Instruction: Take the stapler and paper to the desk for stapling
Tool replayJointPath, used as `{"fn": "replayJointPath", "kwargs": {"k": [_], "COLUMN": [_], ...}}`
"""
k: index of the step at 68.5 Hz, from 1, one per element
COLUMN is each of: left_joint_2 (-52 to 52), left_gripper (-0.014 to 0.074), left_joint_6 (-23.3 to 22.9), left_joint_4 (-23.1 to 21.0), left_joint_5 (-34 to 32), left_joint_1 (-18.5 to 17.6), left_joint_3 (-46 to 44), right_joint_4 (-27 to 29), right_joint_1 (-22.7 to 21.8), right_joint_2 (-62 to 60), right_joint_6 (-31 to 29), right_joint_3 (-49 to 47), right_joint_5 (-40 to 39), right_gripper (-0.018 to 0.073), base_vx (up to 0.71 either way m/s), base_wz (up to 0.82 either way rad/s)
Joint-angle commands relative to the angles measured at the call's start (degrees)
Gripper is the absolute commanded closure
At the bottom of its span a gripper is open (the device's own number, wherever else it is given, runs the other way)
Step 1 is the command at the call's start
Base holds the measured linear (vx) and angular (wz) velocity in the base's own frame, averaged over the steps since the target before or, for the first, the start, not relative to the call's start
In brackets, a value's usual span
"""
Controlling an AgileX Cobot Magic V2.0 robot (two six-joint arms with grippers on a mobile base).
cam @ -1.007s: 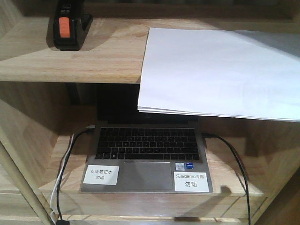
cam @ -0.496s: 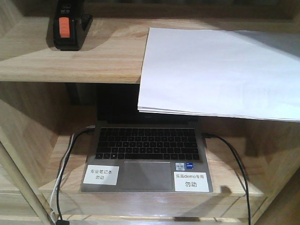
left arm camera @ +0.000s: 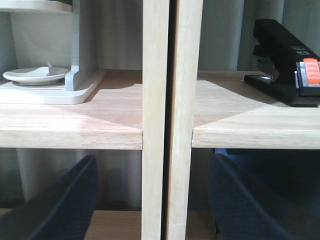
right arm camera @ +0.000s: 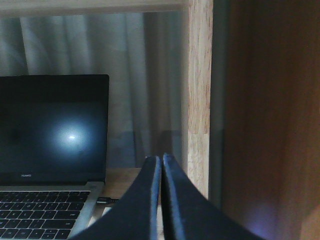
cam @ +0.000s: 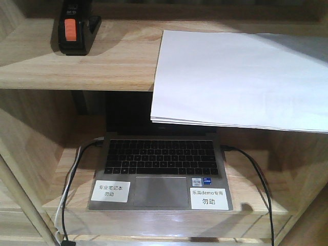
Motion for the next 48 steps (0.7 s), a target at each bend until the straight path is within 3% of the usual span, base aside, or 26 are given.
{"fn": "replayJointPath", "kwargs": {"k": [1, 9, 17, 25, 34, 48], "left_joint_2": [0.9, 0.8, 0.9, 2.0, 4.7, 12.1], "left_gripper": [0.0129, 0.0129, 0.0129, 0.0129, 0.0129, 0.0129], "left_joint_6": [-0.4, -0.6, -0.5, 0.3, 4.4, 5.7], "left_joint_4": [-0.4, -0.7, -3.8, -3.3, -3.5, -3.5], "left_joint_5": [-5.2, -8.1, -8.0, -8.4, -7.0, -5.3], "left_joint_1": [-0.1, -0.4, -3.0, -7.9, -14.5, -22.7], "left_joint_3": [-2.0, -2.0, -2.0, -2.1, -3.8, -11.7], "right_joint_4": [0.0, 0.0, 0.0, 0.0, 0.0, 0.0], "right_joint_1": [-0.2, -0.2, -0.2, -0.2, -0.2, -0.2], "right_joint_2": [-0.6, -0.6, -0.6, -0.6, -0.6, -0.6], "right_joint_6": [-0.5, -0.5, -0.5, -0.5, -0.5, -0.5], "right_joint_3": [0.3, 0.3, 0.3, 0.3, 0.3, 0.3], "right_joint_5": [-4.5, -4.5, -4.5, -4.5, -4.5, -4.5], "right_gripper": [0.0569, 0.0569, 0.0569, 0.0569, 0.0569, 0.0569], "base_vx": [0.0, 0.0, 0.0, 0.0, 0.0, 0.0], "base_wz": [0.0, 0.0, 0.0, 0.0, 0.0, 0.0]}}
